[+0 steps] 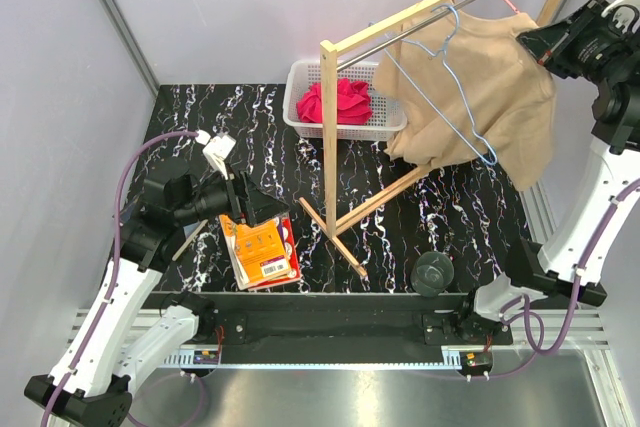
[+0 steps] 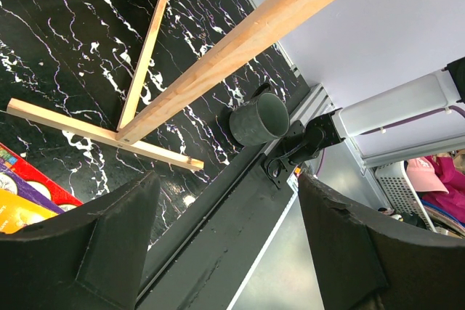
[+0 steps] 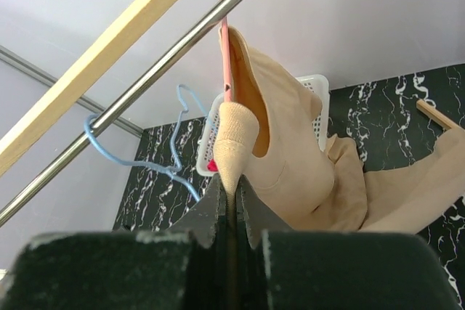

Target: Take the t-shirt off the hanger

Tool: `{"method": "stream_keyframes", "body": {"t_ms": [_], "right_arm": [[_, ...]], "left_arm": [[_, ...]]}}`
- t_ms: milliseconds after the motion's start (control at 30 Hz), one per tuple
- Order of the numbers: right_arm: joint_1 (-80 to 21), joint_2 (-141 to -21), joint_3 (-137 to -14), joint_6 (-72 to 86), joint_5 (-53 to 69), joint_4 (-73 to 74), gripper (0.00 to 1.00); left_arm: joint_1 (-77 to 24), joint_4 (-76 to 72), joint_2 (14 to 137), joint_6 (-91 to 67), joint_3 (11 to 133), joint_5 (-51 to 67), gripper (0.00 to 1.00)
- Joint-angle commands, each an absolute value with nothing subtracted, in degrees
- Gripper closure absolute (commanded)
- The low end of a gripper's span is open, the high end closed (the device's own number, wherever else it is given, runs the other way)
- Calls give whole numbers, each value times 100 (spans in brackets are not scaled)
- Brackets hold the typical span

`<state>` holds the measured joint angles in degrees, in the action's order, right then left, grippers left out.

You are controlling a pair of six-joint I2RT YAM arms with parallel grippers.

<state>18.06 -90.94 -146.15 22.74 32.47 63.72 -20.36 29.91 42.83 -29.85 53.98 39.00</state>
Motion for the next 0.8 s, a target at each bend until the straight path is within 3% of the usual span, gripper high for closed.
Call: {"method": "stream_keyframes", "body": {"t_ms": [0,233,433,767], "right_arm": [[1811,-8948,-14160,2215,3059,5818,100],[1811,-8491,-12878,1899,2664,5713,100],[1819,-7507,-10588,1766,2347,5028,100],[1811,-5978,-7191,2399,3753,3210,100]], "left_arm": [[-2057,2742,4219,-3015,5458,3911,20],[-2057,2742,4228,-2971,5423,3859,20],[-2048,2681,4271,-2971,5353,3797,20],[-2013,1918,4464,-3454,4878,3999,20]]}}
